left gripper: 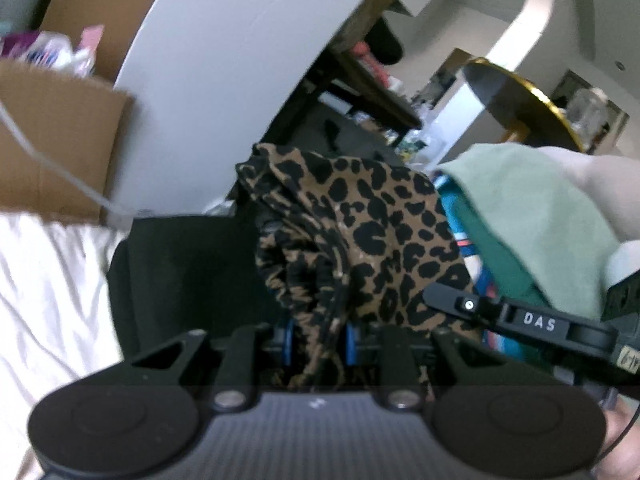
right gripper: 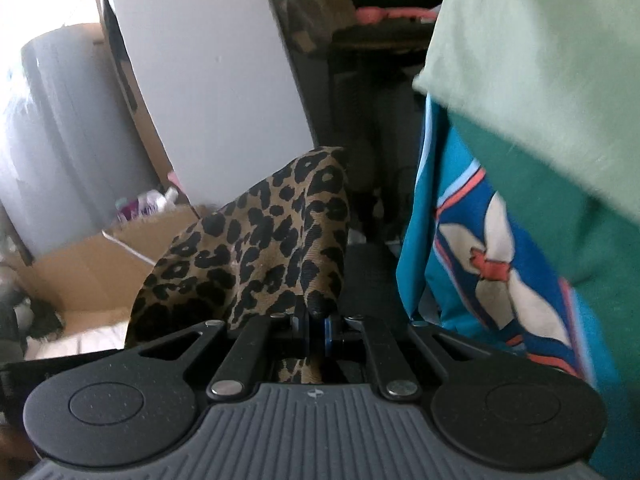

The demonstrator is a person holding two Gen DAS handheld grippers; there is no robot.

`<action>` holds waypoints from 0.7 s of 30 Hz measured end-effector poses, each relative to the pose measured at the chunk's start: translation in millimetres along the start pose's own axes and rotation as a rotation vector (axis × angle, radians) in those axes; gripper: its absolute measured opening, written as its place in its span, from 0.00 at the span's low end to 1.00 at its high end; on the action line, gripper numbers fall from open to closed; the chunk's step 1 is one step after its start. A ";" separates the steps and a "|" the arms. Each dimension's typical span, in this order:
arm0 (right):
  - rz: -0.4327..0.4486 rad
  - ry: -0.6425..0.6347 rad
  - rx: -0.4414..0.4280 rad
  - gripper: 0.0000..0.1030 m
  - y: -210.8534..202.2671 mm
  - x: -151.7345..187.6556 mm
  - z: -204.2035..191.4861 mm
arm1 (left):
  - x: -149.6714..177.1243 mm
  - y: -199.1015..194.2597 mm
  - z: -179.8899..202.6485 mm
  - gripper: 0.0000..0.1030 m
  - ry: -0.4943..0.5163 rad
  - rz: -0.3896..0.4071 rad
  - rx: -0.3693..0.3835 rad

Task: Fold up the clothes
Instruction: 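Carry the held skirt up and across toward the blue patterned garment with both tools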

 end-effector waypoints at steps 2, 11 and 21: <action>-0.020 -0.016 -0.008 0.05 13.6 4.3 2.6 | 3.0 9.4 -7.9 0.24 -0.007 -0.010 -0.017; -0.053 0.006 -0.053 0.05 74.5 -8.6 15.3 | -12.7 46.4 -41.7 0.24 -0.087 -0.049 -0.053; -0.089 0.048 -0.086 0.05 127.7 -12.3 39.0 | -30.3 87.0 -71.9 0.24 -0.171 -0.098 -0.059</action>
Point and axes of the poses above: each gripper's, at about its wrist camera, not at the fingertips, and y roughly the way its jaws point, z to its right, x to its underside, the point moved 9 cm from there along y, roughly the way its jaws point, and after that the axes turned 10 degrees about -x, right-handed, at the moved point
